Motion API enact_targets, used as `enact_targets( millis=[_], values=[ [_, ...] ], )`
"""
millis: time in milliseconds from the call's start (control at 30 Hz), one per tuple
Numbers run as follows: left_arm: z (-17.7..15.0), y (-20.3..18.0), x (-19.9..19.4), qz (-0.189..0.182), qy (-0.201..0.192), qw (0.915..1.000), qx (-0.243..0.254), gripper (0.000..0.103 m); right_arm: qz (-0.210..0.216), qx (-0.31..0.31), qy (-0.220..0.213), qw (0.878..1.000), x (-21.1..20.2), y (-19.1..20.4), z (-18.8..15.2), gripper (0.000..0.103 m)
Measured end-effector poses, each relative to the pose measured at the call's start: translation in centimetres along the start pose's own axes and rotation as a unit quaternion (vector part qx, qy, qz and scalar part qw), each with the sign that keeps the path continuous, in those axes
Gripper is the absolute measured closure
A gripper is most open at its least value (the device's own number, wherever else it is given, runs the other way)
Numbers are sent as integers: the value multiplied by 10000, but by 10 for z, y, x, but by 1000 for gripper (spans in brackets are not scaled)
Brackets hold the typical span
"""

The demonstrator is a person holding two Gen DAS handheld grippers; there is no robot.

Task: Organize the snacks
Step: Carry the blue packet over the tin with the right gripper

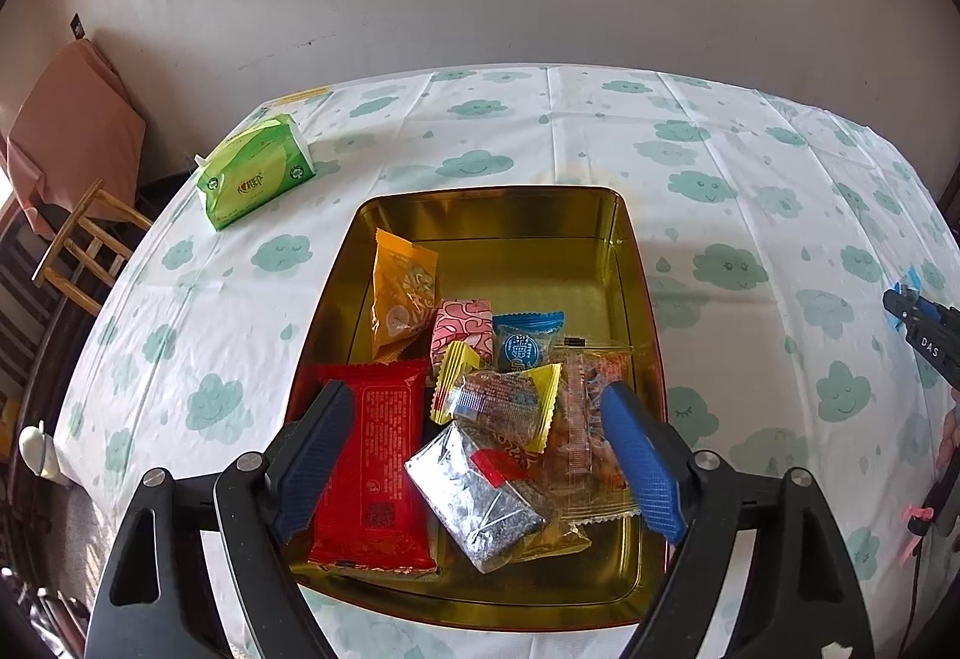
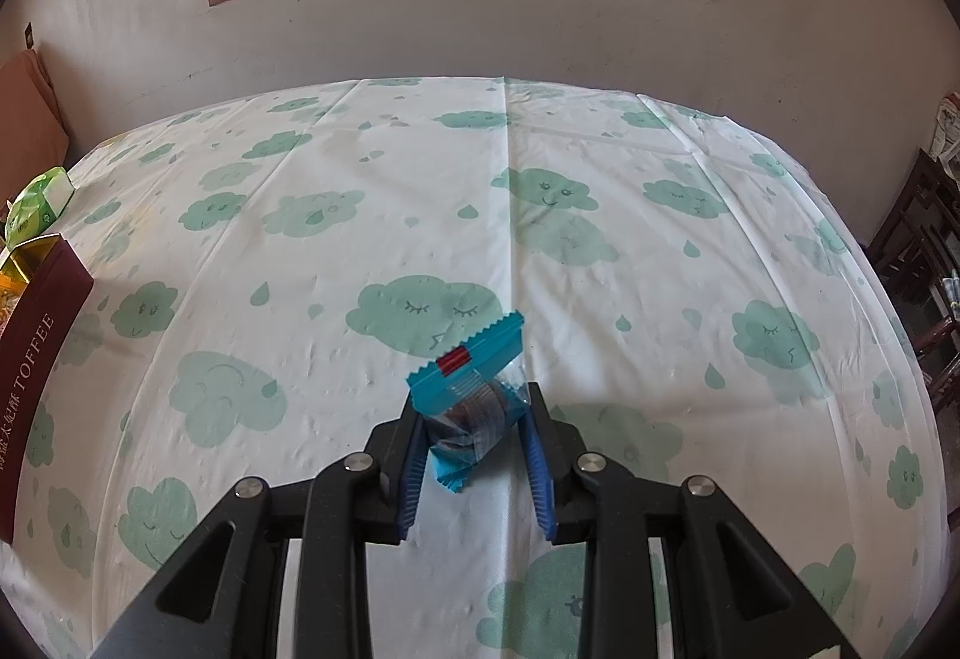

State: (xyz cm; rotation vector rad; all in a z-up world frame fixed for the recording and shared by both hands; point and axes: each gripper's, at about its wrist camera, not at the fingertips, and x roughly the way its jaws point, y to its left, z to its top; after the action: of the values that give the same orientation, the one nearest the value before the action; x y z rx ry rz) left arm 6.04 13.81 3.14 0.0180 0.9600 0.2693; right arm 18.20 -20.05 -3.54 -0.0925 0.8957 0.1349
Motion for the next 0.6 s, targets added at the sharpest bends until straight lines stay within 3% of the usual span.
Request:
enact_targets(
  millis=[267,600],
  values=[
    [-12,0,-7,-20,-62,10000,-52,19,270,-9,-198,9994,-29,18,7,74],
    [-23,29,-24,-11,-151,9990,-423,16,985,-380,-359,9938,-71,83,13,74]
  ],
)
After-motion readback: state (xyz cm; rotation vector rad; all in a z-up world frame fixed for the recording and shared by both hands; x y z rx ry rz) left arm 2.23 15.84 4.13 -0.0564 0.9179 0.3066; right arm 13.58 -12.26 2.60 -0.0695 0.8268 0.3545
